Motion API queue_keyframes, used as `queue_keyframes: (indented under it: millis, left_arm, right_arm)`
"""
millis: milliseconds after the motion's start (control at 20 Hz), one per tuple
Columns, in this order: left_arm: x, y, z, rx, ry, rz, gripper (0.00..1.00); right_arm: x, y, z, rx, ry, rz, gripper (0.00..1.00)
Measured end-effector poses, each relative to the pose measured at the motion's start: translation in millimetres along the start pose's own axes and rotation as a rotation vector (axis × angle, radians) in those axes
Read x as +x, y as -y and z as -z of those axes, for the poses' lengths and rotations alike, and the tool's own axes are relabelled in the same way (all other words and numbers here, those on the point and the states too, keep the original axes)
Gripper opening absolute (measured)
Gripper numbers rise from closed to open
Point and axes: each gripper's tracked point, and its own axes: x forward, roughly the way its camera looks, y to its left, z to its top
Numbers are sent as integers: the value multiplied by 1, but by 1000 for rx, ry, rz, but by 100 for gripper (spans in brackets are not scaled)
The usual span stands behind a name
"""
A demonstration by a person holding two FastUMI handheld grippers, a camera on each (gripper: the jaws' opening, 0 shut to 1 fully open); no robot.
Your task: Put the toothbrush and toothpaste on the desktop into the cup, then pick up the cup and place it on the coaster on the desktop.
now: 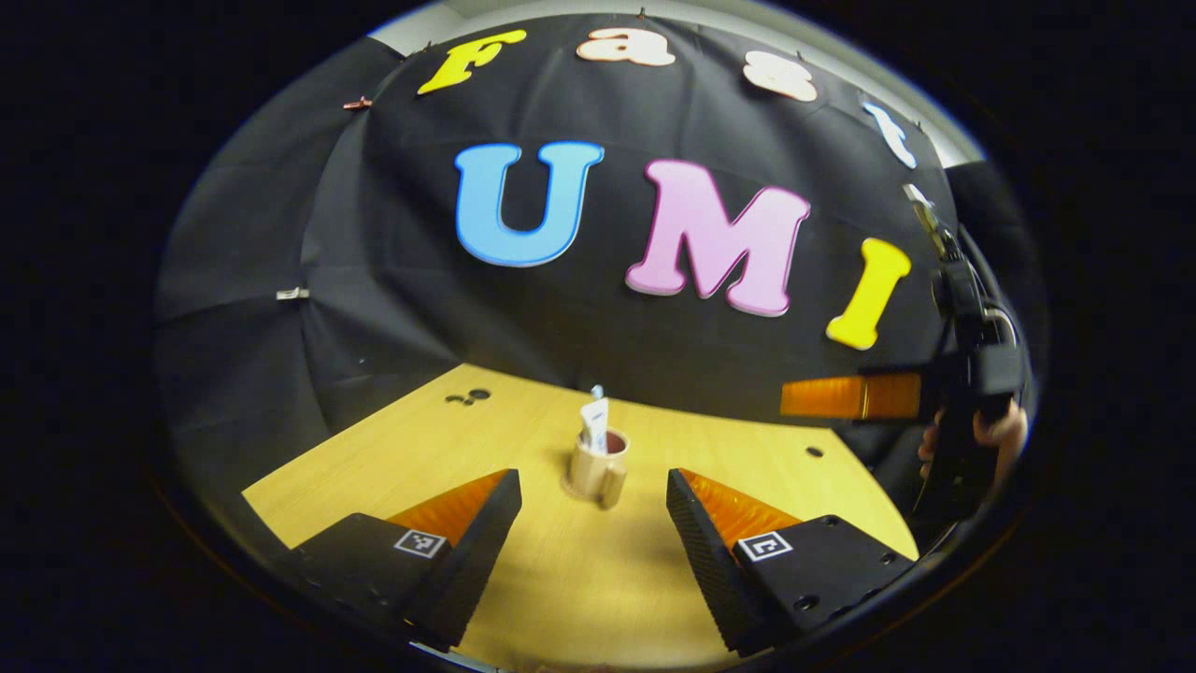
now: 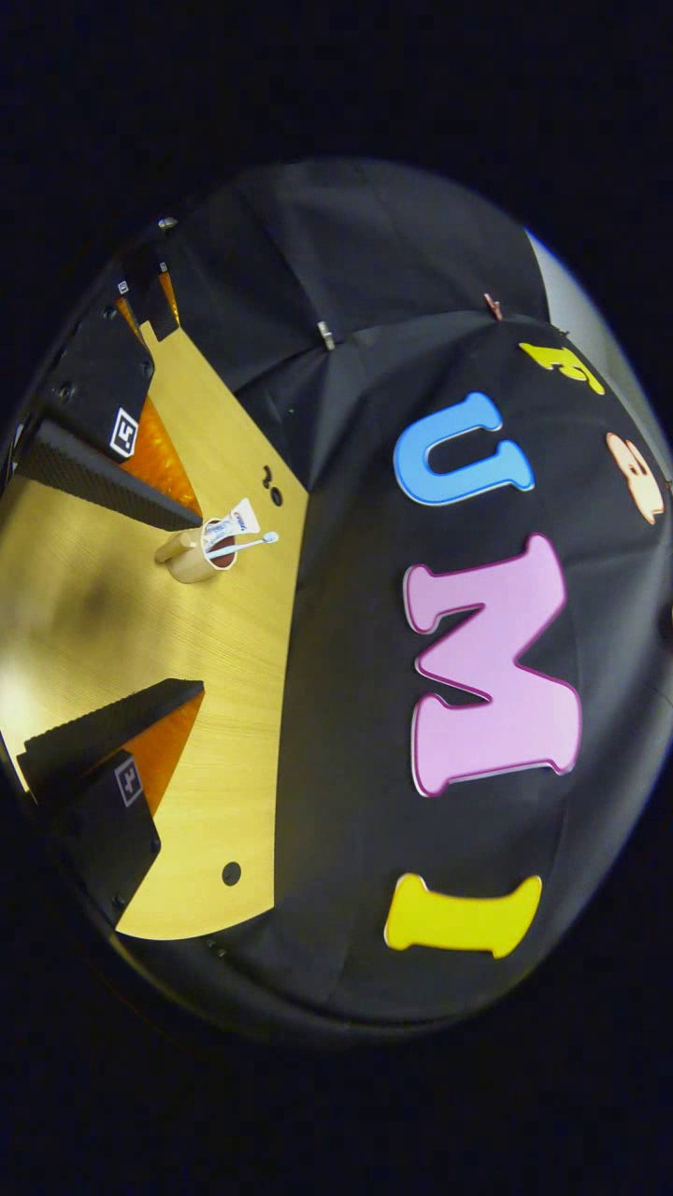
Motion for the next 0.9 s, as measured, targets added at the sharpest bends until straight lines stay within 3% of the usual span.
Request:
queue_keyframes:
  millis: [200, 400, 550, 750, 900]
  left_arm:
    - [-18, 7, -28, 42, 45, 89, 98]
    - [-40, -7, -35, 51, 65, 112, 98]
    - [-55, -24, -36, 73, 94, 98, 97]
    - [-63, -35, -32, 74, 99, 140, 98]
    - [-65, -44, -28, 90, 79, 159, 97]
  right_arm:
    - [-65, -15, -8, -26, 155, 85, 98]
    - [-118, -41, 13, -44, 230, 178, 98]
    - [-138, -47, 22, -49, 246, 230, 98]
    - [-147, -66, 38, -46, 252, 275, 98]
    - [-150, -85, 46, -39, 250, 269, 98]
